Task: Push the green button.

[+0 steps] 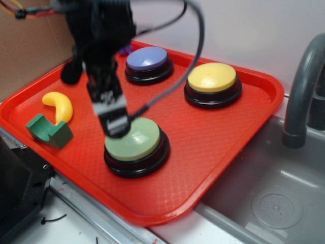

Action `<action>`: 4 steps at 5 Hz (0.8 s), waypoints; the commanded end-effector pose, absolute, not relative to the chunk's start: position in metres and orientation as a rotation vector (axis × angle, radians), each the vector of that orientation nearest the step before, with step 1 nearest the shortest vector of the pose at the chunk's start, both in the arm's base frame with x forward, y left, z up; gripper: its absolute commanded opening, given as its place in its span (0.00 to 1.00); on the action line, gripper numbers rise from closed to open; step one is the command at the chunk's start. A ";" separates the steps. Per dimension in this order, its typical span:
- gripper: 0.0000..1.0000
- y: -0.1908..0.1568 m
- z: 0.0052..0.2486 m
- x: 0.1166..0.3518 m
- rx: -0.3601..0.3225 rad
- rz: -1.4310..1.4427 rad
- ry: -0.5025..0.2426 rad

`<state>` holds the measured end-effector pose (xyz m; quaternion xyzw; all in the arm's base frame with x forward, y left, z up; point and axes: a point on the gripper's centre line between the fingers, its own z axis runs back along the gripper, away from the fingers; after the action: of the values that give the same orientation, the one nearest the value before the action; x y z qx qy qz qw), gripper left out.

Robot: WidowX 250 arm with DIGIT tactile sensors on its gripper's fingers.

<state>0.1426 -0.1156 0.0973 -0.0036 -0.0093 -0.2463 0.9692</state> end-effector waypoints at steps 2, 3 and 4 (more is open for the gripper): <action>1.00 -0.106 0.071 0.130 -0.010 -0.464 -0.016; 1.00 -0.106 0.076 0.147 -0.025 -0.445 -0.114; 1.00 -0.102 0.068 0.161 -0.005 -0.438 -0.144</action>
<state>0.1610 -0.0948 0.0587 0.0036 -0.0497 -0.2188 0.9745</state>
